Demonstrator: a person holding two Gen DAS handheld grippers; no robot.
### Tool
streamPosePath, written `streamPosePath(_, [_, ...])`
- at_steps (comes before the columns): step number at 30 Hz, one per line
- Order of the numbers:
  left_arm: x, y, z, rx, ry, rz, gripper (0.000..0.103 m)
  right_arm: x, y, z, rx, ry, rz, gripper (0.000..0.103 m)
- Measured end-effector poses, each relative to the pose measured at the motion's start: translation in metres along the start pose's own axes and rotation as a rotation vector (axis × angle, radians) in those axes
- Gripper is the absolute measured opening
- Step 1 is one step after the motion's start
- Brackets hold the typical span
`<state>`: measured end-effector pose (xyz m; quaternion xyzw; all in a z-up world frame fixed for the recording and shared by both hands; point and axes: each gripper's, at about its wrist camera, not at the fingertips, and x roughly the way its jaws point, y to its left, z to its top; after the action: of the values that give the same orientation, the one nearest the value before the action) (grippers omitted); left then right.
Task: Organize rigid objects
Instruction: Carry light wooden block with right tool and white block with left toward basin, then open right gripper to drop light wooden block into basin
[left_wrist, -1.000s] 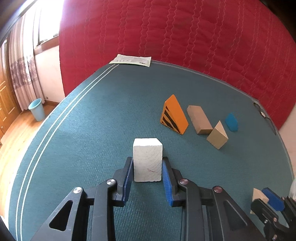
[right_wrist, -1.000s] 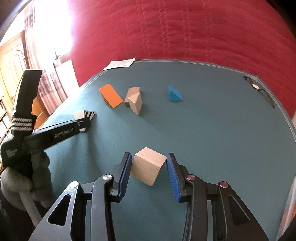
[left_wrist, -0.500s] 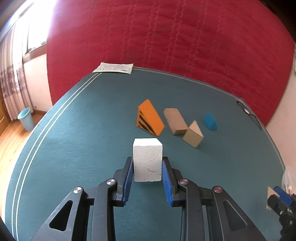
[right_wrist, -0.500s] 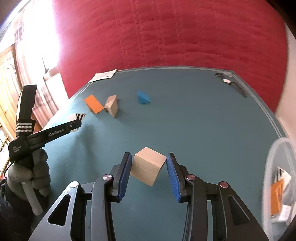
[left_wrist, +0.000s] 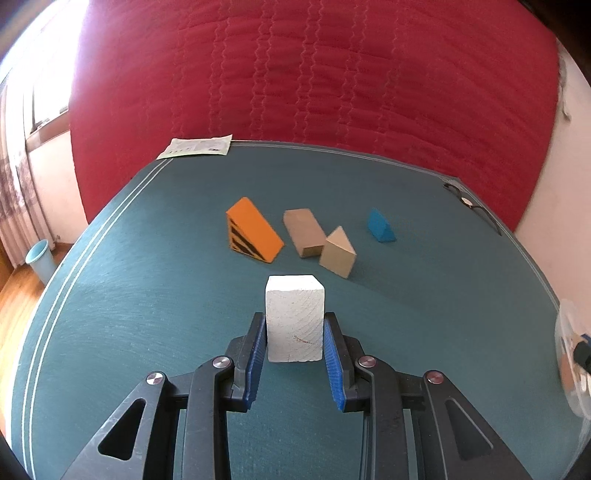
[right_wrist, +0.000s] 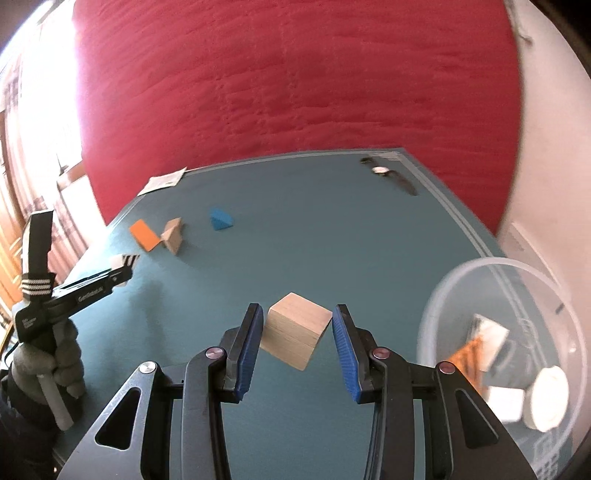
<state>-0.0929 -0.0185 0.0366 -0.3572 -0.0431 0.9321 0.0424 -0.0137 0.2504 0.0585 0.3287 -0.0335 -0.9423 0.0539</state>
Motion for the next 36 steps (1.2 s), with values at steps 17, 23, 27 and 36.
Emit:
streamPosePath(17, [-0.015,-0.046,-0.011,0.084,0.014,-0.073,0.031,-0.031,-0.075,-0.014,0.134,-0.033,-0.170,0.040])
streamPosePath(23, [-0.019,-0.065,-0.013,0.103,0.023,-0.113,0.031,-0.038,-0.104,-0.021,0.190,-0.041,-0.220,0.040])
streamPosePath(27, [-0.022,-0.078,-0.014,0.115,0.025,-0.140,0.031,-0.042,-0.122,-0.025,0.230,-0.039,-0.240,0.040])
streamPosePath(36, [-0.033,-0.117,-0.019,0.157,0.026,-0.207,0.031,-0.049,-0.159,-0.035,0.308,-0.036,-0.271,0.040])
